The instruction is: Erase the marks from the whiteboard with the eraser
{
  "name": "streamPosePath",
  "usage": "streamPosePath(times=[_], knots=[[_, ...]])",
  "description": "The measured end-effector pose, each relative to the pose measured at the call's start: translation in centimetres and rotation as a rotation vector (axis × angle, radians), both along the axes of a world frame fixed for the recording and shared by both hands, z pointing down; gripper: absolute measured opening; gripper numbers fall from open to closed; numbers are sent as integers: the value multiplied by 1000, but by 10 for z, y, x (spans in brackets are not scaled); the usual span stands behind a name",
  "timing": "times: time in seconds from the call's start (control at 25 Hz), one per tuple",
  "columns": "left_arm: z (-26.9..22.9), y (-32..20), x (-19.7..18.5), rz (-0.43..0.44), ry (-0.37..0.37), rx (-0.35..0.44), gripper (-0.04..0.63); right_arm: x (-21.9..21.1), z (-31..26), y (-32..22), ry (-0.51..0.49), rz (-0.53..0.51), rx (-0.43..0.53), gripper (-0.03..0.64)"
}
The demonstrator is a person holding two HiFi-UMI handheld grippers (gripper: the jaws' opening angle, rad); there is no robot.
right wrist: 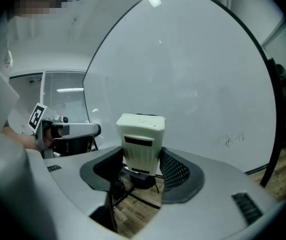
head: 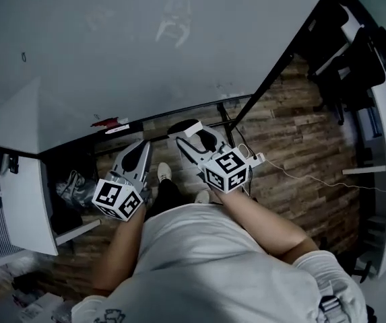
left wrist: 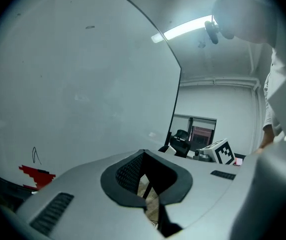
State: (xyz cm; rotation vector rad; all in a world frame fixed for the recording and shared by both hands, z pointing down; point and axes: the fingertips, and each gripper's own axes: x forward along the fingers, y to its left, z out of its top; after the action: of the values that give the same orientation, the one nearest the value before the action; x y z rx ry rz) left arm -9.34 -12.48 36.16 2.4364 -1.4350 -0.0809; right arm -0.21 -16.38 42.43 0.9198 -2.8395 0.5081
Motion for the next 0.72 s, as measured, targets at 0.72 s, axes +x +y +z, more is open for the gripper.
streamPosePath(times=[0.72], knots=[[-80, 81, -30, 116, -39, 121, 6, -18, -103, 84, -104, 69, 133, 233]])
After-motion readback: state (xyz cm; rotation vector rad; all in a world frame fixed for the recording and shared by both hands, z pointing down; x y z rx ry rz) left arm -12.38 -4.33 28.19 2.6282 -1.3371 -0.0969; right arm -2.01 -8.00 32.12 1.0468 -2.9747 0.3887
